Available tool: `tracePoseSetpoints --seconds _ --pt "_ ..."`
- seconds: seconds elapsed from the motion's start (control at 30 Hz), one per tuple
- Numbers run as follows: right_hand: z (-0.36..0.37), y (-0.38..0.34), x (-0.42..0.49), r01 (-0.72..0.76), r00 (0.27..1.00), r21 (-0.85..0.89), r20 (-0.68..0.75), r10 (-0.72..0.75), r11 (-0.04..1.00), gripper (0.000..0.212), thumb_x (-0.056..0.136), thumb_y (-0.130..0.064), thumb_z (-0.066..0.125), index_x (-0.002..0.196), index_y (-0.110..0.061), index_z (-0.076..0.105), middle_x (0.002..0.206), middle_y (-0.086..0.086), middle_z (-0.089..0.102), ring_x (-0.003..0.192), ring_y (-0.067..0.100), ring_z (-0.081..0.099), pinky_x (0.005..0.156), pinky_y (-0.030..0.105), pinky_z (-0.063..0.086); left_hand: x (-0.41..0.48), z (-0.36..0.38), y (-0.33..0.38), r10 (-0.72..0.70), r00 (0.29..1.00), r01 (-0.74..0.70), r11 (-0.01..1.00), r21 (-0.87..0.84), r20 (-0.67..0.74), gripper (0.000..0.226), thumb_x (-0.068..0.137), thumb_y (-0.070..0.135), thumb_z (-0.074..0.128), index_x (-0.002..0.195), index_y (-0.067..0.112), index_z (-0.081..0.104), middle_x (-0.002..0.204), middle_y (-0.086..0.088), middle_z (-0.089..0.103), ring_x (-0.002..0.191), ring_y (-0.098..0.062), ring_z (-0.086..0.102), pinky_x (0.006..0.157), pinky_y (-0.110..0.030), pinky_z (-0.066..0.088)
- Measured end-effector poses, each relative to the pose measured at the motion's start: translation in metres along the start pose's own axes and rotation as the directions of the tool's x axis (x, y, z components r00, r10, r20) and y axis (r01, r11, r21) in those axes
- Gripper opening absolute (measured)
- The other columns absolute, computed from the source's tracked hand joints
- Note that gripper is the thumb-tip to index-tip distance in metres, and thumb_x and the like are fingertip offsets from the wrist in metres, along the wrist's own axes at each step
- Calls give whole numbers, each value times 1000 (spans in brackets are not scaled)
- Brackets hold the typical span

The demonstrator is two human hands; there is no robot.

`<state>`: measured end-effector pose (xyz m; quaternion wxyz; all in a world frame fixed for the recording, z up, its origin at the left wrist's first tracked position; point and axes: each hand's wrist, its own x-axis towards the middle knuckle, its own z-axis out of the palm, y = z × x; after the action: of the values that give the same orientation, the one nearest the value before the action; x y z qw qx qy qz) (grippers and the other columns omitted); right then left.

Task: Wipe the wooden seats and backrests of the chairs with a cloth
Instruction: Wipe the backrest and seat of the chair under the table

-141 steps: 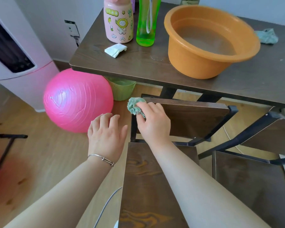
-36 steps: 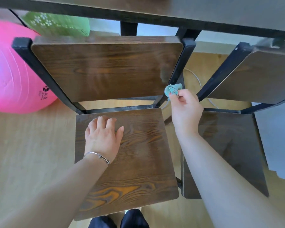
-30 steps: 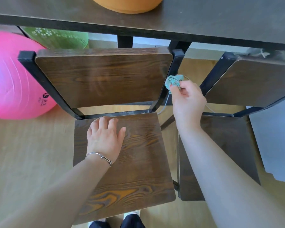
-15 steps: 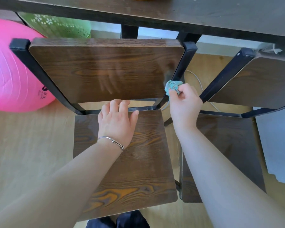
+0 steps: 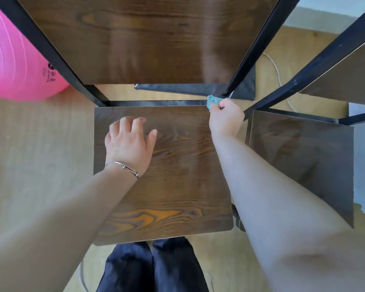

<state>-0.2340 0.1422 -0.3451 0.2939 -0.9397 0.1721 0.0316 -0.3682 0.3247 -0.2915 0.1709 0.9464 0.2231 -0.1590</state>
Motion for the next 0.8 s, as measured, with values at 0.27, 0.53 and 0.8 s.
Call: tracePoseSetpoints --seconds 0.27,0.53,0.8 --pt "-8 6 14 152 974 -249 204 -101 956 13 93 -23 58 90 -14 67 97 7 66 94 26 59 68 32 52 -3 6 -13 -16 1000 16 1000 -5 -1 51 97 53 32 137 23 42 138 -9 40 130 -35 29 108 -47 28" --pt "-39 54 -52 248 899 -419 436 -46 873 12 88 -19 59 85 -11 68 90 10 65 93 27 58 73 35 57 -39 26 -5 119 989 -126 990 68 90 51 97 53 32 134 21 43 131 -11 43 125 -35 32 105 -47 29" --pt "-63 133 -176 200 857 -355 515 13 913 29 84 -16 62 61 -13 44 80 8 58 76 30 57 58 30 45 -67 46 -17 206 966 -223 969 105 153 51 97 52 33 136 21 42 129 -11 44 121 -34 35 102 -46 31"
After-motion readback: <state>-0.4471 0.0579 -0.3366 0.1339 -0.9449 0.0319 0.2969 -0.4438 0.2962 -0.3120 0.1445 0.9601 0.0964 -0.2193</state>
